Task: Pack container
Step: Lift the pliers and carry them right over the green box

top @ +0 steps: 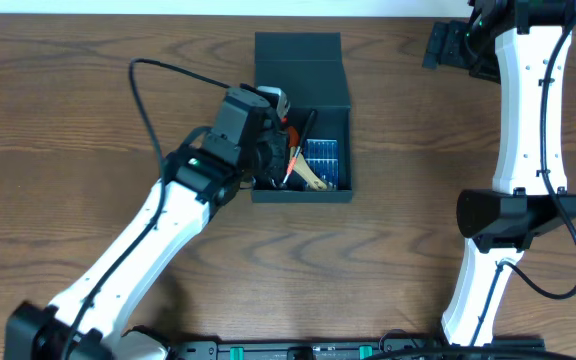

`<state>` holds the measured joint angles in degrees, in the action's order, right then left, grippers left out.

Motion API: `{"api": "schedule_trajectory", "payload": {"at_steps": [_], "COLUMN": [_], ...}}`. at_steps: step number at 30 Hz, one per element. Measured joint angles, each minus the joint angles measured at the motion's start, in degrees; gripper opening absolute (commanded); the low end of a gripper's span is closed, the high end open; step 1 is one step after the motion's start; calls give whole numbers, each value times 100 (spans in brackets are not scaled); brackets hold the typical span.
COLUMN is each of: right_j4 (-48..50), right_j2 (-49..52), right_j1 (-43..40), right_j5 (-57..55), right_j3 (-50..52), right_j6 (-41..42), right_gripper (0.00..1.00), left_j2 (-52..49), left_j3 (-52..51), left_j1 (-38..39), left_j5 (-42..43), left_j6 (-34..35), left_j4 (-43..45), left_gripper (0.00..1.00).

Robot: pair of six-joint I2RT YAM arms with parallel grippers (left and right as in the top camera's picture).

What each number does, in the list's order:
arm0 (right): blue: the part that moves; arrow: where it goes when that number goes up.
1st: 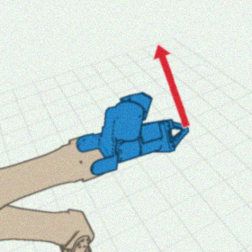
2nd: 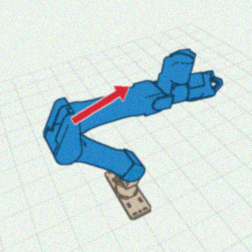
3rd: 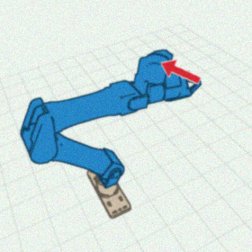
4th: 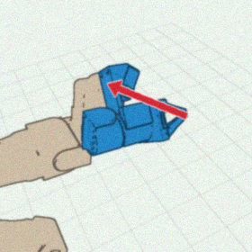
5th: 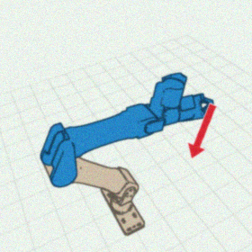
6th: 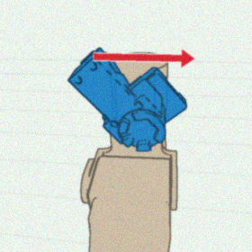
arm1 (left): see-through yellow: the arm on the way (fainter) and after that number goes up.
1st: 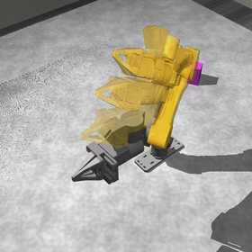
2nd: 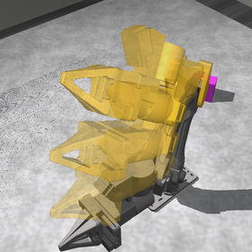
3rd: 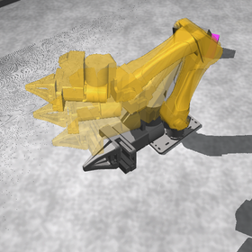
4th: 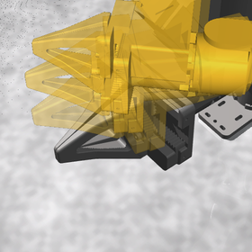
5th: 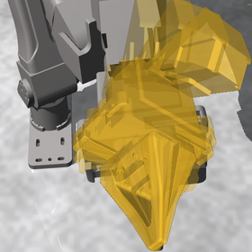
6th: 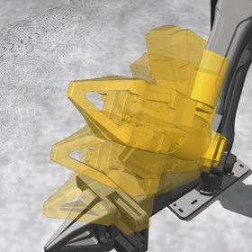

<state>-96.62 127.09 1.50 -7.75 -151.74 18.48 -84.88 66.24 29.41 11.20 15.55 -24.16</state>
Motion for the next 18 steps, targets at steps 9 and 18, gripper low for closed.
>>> {"api": "schedule_trajectory", "payload": {"at_steps": [9, 18], "right_j4": [0, 2], "right_j2": [0, 0], "right_j1": [0, 0], "right_j5": [0, 0], "right_j3": [0, 0], "right_j6": [-2, 0], "right_gripper": [99, 99], "left_j2": [-713, -1239], "left_j3": [0, 0], "left_j1": [0, 0], "left_j5": [-46, -66], "left_j6": [-236, -428], "left_j4": [7, 168], "left_gripper": [6, 6]}}
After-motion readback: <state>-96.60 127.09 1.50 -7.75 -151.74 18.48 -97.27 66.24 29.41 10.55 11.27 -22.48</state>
